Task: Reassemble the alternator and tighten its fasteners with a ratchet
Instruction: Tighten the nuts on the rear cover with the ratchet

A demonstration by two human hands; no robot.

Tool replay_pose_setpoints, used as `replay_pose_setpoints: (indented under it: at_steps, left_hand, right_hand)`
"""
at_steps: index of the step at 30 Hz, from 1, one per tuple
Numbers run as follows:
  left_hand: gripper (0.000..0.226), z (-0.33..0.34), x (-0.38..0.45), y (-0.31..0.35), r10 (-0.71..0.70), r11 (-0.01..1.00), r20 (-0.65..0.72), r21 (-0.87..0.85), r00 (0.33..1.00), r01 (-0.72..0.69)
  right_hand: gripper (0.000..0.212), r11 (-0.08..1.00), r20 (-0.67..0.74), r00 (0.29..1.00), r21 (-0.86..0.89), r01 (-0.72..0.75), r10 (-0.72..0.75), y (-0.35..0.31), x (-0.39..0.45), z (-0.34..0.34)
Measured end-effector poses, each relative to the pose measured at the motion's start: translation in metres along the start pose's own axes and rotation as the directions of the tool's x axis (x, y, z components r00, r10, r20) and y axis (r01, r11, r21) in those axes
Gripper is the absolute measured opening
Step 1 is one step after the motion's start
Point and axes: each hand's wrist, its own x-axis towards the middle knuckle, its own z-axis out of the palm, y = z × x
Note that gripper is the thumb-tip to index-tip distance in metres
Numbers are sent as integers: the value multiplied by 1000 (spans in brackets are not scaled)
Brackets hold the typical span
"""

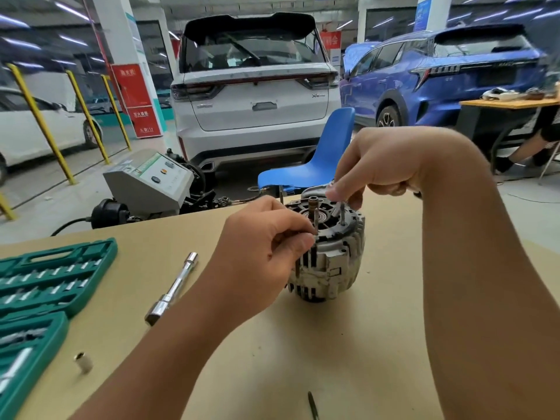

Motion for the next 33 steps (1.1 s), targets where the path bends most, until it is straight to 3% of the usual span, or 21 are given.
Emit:
replay_pose_setpoints:
  at_steps: [4, 12, 15, 19, 22, 24, 28, 33]
  left_hand:
    - [10, -6, 3, -2, -1, 998, -39, -60, 999, -1]
    - [12, -16, 5, -7, -31, 982, -42, -185, 999, 23]
    - [4, -11, 4, -11, -9, 989, -34, -151, 999, 3]
    - [3, -5, 1, -13, 9, 997, -43, -74, 999, -13]
    - [6, -2, 0, -14, 18, 995, -174, -91, 985, -34]
    - [10, -3, 1, -18, 4, 997, -249, -73, 969, -23]
    - [4, -7, 1, -27, -33, 998, -243, -61, 970, 19]
    - [7, -9, 2, -31, -15, 995, -224, -98, 975, -7]
  right_hand:
    - [12, 998, 79, 996, -31, 51, -49, -9, -1, 6]
    - [18, 995, 180, 979, -14, 102, -98, -19, -3, 11]
    - [15, 989, 78, 987, 38, 141, -144, -20, -4, 8]
    - [14, 947, -207, 972, 275, 168, -112, -20, 0, 3]
    - [9, 845, -319, 947, 498, 194, -29, -25, 3, 3]
    - [19, 776, -360, 933, 587, 230, -5, -24, 3, 2]
    - [22, 660, -416, 907, 665, 350, -62, -18, -4, -4]
    - [28, 392, -494, 860, 771, 502, -130, -23, -6, -4]
